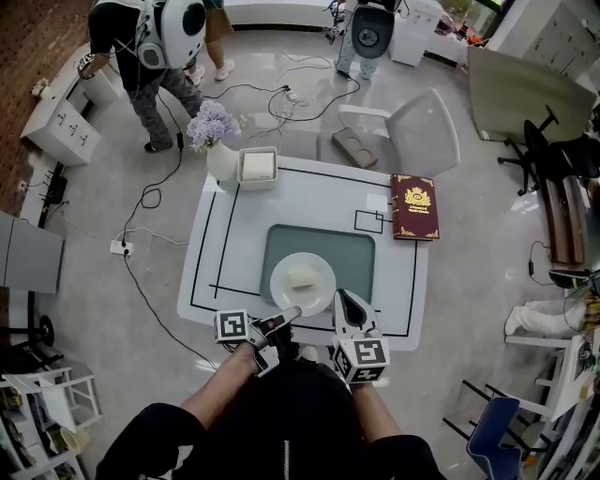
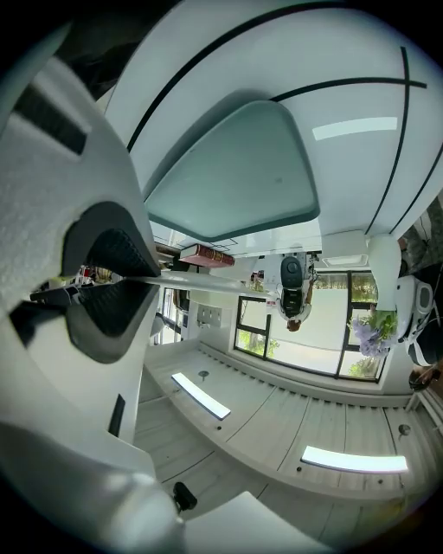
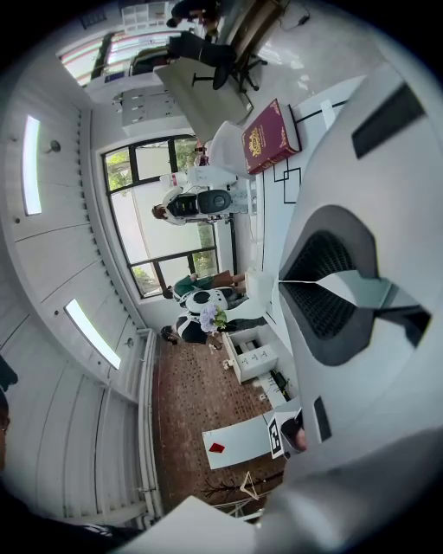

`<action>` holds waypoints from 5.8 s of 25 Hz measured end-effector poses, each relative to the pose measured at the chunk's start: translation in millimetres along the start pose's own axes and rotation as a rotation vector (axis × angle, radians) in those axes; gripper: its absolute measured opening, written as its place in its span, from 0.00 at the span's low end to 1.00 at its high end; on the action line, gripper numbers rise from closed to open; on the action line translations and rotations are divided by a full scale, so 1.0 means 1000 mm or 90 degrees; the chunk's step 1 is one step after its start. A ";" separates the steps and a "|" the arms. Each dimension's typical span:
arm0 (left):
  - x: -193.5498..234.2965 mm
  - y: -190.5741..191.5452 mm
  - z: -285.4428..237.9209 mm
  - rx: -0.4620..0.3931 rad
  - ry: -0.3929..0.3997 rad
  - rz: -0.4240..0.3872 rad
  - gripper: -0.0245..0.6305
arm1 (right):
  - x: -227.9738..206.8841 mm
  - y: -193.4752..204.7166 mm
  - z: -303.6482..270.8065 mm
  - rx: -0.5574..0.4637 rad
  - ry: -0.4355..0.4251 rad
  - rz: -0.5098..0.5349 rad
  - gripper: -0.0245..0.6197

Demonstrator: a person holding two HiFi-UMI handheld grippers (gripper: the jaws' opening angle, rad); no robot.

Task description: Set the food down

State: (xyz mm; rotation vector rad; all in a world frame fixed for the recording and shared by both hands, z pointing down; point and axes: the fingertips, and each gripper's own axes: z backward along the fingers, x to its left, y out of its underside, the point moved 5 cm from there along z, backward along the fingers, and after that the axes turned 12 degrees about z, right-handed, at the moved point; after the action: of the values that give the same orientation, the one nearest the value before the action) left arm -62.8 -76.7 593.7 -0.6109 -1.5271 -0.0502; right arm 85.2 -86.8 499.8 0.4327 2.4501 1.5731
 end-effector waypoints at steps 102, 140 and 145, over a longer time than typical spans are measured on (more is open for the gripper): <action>0.099 -0.063 -0.081 -0.049 -0.107 0.272 0.31 | -0.053 0.036 0.010 0.082 0.060 -0.074 0.05; -0.095 -0.023 -0.047 -0.045 -0.224 -0.801 0.05 | -0.012 -0.015 -0.021 -0.007 -0.054 0.011 0.05; -0.093 -0.017 -0.045 -0.033 -0.254 -0.842 0.05 | -0.014 -0.013 -0.017 -0.004 -0.040 0.028 0.05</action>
State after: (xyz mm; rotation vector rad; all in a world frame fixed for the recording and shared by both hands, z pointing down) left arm -35.9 -140.7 516.1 0.4730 -2.0820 -1.0176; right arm 91.7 -110.9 495.1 0.5305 2.4039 1.5587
